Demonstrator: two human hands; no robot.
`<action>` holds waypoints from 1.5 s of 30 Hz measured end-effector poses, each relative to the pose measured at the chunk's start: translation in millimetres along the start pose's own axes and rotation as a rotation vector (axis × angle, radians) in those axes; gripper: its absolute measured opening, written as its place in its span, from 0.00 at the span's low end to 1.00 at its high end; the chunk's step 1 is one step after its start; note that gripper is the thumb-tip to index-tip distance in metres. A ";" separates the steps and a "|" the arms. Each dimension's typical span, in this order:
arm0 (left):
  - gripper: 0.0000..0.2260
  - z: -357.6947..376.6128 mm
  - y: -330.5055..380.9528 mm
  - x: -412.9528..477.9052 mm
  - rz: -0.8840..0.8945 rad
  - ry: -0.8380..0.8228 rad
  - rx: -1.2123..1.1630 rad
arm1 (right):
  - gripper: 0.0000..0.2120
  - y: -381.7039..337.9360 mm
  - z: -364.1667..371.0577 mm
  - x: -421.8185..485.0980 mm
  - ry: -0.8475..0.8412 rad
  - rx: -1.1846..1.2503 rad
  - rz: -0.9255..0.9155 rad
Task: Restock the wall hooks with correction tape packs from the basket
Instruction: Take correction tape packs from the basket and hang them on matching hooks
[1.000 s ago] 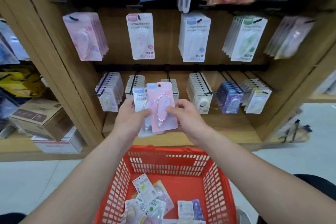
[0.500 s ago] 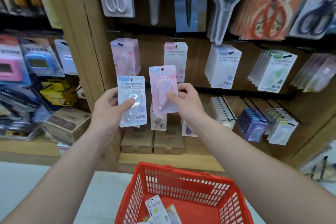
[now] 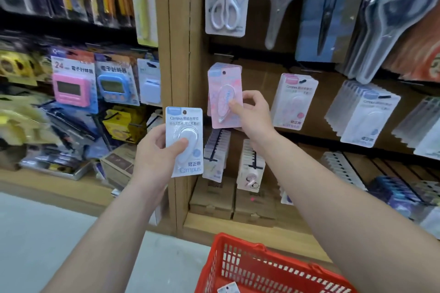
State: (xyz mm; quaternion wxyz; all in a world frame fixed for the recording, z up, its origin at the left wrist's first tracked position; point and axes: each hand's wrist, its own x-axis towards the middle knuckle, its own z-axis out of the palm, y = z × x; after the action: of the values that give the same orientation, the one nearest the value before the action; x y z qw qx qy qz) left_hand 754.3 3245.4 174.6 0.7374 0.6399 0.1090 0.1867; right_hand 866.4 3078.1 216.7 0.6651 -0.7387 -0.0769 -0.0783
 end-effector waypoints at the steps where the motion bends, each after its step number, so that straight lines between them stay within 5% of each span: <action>1: 0.12 -1.0 0.0 0.1 -0.004 0.003 -0.001 | 0.10 0.0 2.5 1.5 0.001 0.012 0.002; 16: 0.11 7.6 -4.7 -3.9 -0.057 -0.036 0.030 | 0.17 18.2 5.4 0.0 0.130 -0.264 0.192; 20: 0.10 14.4 -9.0 -4.9 -0.086 -0.071 0.041 | 0.07 29.7 -14.5 -45.8 -0.114 -0.068 0.176; 24: 0.12 31.4 -13.9 -15.1 -0.098 -0.170 0.148 | 0.09 35.3 -34.1 -80.3 -0.293 -0.036 0.168; 35: 0.10 98.4 -9.9 -36.8 0.166 -0.303 0.423 | 0.09 36.6 -122.7 -89.6 -0.034 -0.048 0.106; 45: 0.18 185.5 -20.3 -65.6 0.356 -0.462 0.685 | 0.08 24.0 -241.8 -78.3 0.363 0.057 0.067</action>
State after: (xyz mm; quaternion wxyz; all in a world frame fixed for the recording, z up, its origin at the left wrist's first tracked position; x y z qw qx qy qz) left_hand 771.8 3048.4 178.6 0.4445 0.8808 -0.1148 0.1162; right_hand 792.0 2834.3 201.3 0.6908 -0.6956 0.0667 -0.1858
